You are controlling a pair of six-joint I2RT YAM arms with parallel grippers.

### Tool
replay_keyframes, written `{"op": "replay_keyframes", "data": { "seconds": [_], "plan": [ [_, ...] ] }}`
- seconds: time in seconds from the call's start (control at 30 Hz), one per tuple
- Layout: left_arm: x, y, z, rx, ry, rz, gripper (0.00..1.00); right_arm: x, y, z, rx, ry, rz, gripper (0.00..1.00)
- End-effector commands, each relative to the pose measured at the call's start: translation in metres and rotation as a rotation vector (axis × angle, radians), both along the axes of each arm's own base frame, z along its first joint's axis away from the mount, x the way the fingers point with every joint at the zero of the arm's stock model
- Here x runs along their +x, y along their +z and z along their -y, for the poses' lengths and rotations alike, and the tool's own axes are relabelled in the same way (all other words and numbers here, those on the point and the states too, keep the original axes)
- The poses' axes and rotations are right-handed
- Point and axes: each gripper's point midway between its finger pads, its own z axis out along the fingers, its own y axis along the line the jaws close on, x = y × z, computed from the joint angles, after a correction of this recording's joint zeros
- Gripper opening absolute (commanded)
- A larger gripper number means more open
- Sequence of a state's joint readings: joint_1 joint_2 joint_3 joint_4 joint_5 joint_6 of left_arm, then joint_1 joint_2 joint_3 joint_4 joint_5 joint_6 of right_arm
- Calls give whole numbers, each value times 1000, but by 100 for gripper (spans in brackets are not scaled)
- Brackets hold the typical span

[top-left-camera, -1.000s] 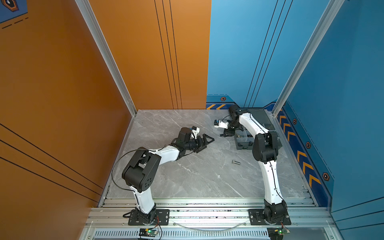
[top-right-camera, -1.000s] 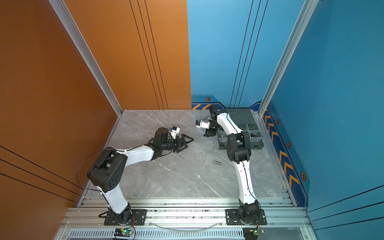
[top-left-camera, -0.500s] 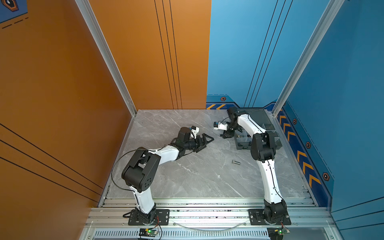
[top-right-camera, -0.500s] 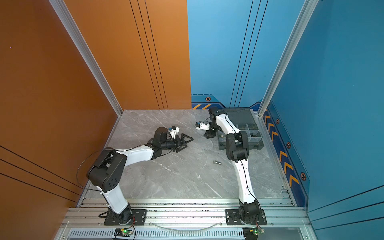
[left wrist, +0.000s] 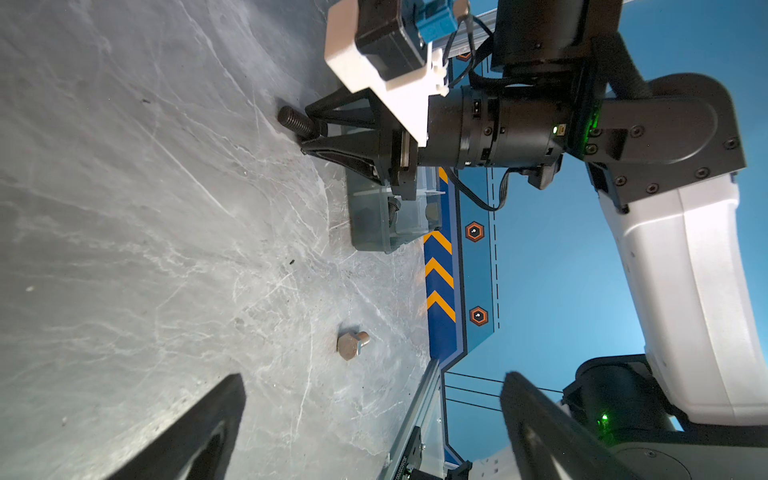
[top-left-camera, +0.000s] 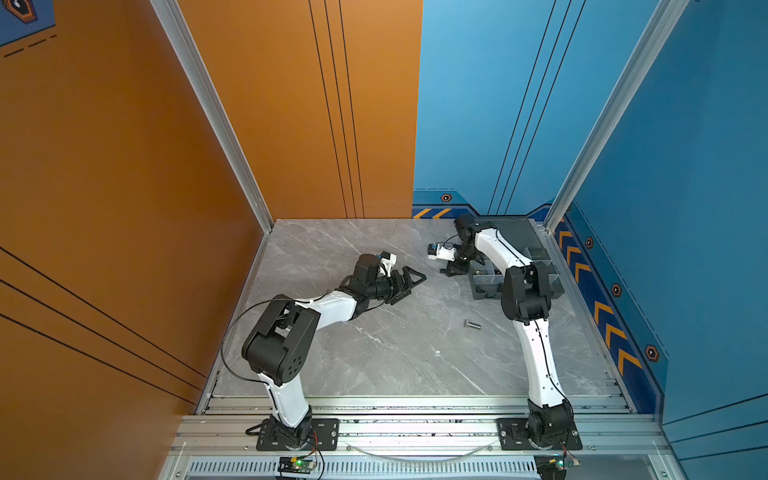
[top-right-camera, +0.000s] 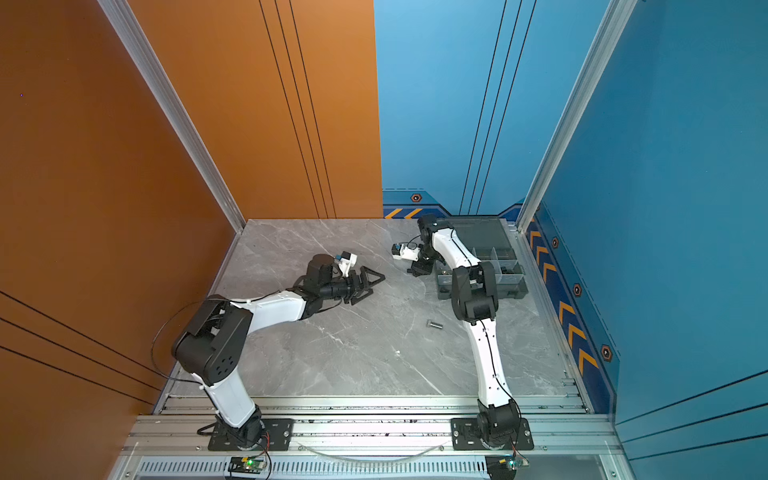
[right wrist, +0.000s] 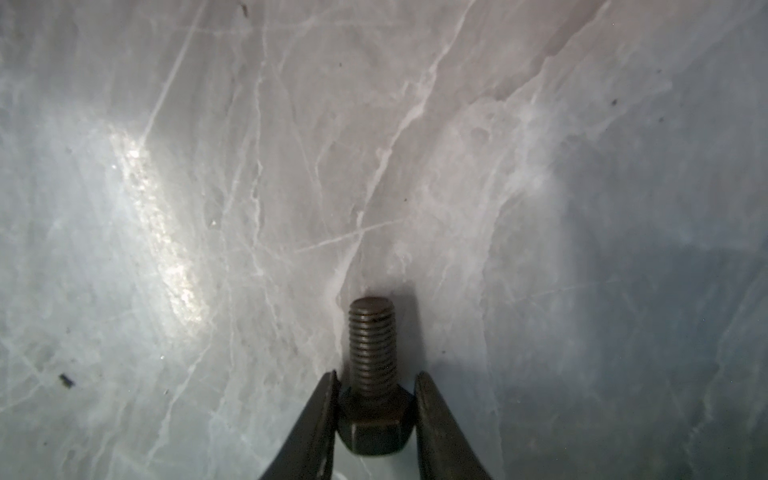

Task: Sort the screws and nuts into containers
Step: 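Close the right gripper on the black hex bolt head, then lift the black bolt toward the organizer box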

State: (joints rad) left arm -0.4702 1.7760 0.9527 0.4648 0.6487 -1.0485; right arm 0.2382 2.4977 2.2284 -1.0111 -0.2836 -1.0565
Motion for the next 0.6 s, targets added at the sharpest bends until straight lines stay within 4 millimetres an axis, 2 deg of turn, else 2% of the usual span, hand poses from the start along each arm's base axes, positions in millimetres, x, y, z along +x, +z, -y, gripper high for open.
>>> {"op": "replay_keyframes", "data": {
  "seconds": [0.0, 0.1, 0.17, 0.23, 0.27, 0.37, 0.57],
  "plan": [
    [-3, 14, -4, -20, -2, 28, 98, -6, -11, 5, -19, -16, -44, 28],
    [-4, 12, -5, -18, 4, 23, 98, -6, -13, 7, -28, -28, -50, 21],
    [-5, 11, -6, -15, 4, 23, 98, -6, -12, 8, -27, -39, -50, 14],
    [-6, 9, -7, -12, 6, 19, 98, -5, -7, 7, -11, -54, -48, 1],
    [-7, 8, -7, -11, 8, 17, 98, -5, -3, 6, 2, -58, -46, 0],
    [-10, 7, -7, -6, 11, 16, 98, -5, 19, 0, 69, -82, -35, 0],
    [-21, 19, -4, -12, 3, 46, 98, -14, 84, -7, 190, -82, 45, 0]
  ]
}}
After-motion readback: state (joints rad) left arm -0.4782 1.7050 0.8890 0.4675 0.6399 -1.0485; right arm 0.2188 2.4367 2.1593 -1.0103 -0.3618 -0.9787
